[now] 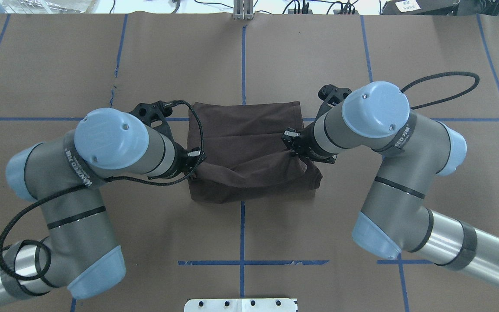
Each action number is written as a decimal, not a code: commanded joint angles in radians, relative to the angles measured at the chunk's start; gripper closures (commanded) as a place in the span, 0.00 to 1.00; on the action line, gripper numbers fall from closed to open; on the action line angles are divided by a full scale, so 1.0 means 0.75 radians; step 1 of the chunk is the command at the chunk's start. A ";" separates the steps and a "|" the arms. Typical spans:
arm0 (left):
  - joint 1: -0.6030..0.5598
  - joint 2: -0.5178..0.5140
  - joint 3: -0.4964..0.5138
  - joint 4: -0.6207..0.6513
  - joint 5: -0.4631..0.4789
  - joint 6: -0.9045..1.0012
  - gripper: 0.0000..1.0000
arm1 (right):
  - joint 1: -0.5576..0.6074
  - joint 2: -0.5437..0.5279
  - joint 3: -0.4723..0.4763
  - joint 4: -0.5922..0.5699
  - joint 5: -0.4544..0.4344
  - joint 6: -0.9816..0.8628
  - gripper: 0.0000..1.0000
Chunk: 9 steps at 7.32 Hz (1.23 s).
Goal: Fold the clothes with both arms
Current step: 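Lift the near end with both grippers and fold it toward the collar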
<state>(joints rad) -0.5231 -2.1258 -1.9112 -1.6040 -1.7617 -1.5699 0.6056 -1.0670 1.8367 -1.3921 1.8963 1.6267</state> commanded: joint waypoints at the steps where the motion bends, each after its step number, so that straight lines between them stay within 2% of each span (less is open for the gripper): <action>1: -0.112 -0.096 0.187 -0.060 -0.003 0.062 1.00 | 0.100 0.168 -0.243 0.003 0.073 -0.027 1.00; 2: -0.129 -0.113 0.267 -0.131 -0.003 0.078 1.00 | 0.119 0.234 -0.370 0.044 0.081 -0.034 1.00; 3: -0.133 -0.115 0.294 -0.166 -0.003 0.093 1.00 | 0.141 0.242 -0.446 0.121 0.100 -0.040 1.00; 4: -0.155 -0.145 0.363 -0.203 -0.001 0.109 1.00 | 0.172 0.273 -0.534 0.128 0.128 -0.062 1.00; 5: -0.188 -0.206 0.516 -0.254 0.009 0.166 1.00 | 0.219 0.332 -0.666 0.132 0.167 -0.078 1.00; 6: -0.245 -0.249 0.714 -0.384 0.025 0.284 0.04 | 0.244 0.418 -0.862 0.207 0.157 -0.178 0.01; 7: -0.330 -0.252 0.821 -0.484 0.080 0.429 0.00 | 0.280 0.471 -0.995 0.262 0.157 -0.227 0.00; 9: -0.370 -0.258 0.830 -0.504 0.052 0.522 0.00 | 0.321 0.504 -1.044 0.273 0.161 -0.332 0.00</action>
<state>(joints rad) -0.7808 -2.3136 -1.3069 -1.9620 -1.7136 -1.2183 0.8289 -0.7053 1.0863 -1.1975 2.0147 1.4139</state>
